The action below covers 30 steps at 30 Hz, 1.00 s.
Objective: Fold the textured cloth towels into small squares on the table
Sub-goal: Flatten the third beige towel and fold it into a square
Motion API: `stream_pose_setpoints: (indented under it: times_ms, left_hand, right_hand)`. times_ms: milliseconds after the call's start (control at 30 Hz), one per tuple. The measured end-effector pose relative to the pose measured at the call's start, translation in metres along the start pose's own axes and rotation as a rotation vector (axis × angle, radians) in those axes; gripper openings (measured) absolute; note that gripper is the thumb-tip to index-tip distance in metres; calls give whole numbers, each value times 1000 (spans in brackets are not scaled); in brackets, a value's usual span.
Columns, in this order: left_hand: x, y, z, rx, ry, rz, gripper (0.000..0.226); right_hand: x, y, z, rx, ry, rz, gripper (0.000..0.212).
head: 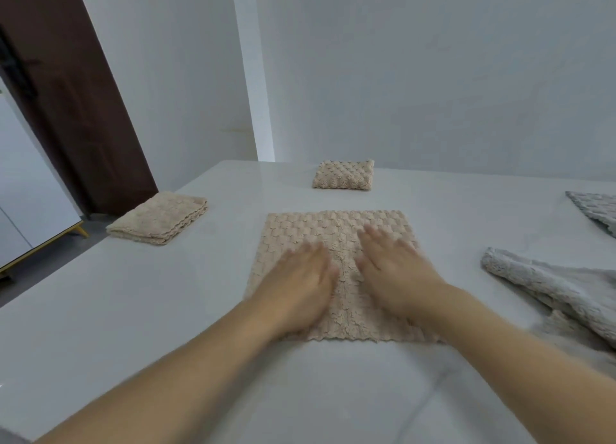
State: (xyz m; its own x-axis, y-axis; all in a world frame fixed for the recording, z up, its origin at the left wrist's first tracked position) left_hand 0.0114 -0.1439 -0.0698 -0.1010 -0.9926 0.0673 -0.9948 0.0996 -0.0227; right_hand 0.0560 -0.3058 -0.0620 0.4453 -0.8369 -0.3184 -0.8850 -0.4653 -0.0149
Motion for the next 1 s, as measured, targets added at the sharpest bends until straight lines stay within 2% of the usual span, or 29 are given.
stream_pose_setpoints:
  times_ms: [100,333,500,567,633,733,833,900,1000]
  left_hand:
    - [5,19,17,-5,-26,-21,59]
    - [-6,18,18,-21,-43,-28,58]
    - [-46,31,11,-71,-41,-130,58]
    - [-56,28,5,-113,-69,-154,58]
    - [-58,14,-7,-100,-79,-169,58]
    - [-51,-27,-25,26,-16,-151,56]
    - [-37,-72,-25,57,14,-103,57]
    - [-30,-92,-9,12,44,-100,57]
    - [-30,-102,15,-22,-14,-141,59]
  right_hand:
    - [-2,22,20,-6,14,24,57]
    - [8,21,18,-35,14,48,57]
    - [55,30,2,-46,20,272,59]
    - [57,27,-3,-53,58,304,60]
    - [47,16,-9,-21,72,253,60]
    - [29,-19,-19,37,53,103,59]
    - [18,-65,-18,3,-19,23,57]
    - [20,-87,-8,-12,-78,39,56]
    - [30,-99,11,-17,-19,112,56]
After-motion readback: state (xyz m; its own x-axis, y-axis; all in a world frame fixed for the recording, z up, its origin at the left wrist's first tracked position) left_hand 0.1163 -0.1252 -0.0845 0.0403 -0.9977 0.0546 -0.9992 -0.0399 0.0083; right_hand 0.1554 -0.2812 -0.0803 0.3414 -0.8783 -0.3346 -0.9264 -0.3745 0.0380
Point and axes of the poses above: each hand's wrist, its own y-axis away from the middle knuckle, its own z-axis out of the palm, x = y × z, the point moved 3 cm from there along -y, towards the middle knuckle, and after that the axes turned 8 degrees about -y, right-handed, at the moved point
